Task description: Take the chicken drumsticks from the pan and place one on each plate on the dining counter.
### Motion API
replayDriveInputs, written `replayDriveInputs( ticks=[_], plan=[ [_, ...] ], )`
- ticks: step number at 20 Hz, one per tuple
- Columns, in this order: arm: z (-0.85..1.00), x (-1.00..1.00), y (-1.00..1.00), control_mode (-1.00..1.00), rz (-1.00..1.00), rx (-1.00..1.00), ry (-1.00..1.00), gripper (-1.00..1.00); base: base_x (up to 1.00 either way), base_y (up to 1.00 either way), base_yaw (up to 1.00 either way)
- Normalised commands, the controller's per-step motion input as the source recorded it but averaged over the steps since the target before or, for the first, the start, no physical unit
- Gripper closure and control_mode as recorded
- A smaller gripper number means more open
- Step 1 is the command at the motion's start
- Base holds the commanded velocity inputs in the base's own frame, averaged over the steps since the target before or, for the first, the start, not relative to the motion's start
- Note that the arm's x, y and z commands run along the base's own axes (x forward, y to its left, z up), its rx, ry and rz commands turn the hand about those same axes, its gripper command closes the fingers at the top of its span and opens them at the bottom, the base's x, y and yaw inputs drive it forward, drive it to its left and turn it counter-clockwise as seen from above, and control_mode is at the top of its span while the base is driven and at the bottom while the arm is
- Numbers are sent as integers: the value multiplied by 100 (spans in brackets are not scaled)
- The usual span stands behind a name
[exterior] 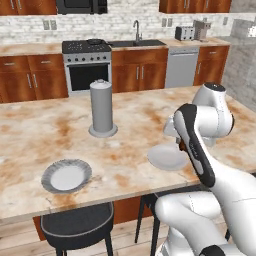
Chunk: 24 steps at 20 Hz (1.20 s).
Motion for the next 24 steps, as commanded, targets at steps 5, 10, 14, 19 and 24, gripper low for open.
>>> replayDriveInputs(
  ticks=[5, 10, 14, 19, 24],
  plan=[
    [-49, 63, -23, -100, 0, -11, 3, 100, 0, 0, 0],
    [-78, 45, -2, -100, 0, -12, 0, 100, 0, 0, 0],
    [-63, 38, -7, -100, 0, 0, 0, 100, 0, 0, 0],
    [-52, 39, -2, -100, 0, 0, 0, 100, 0, 0, 0],
    [-36, 47, 0, -100, 0, 0, 0, 100, 0, 0, 0]
  ],
)
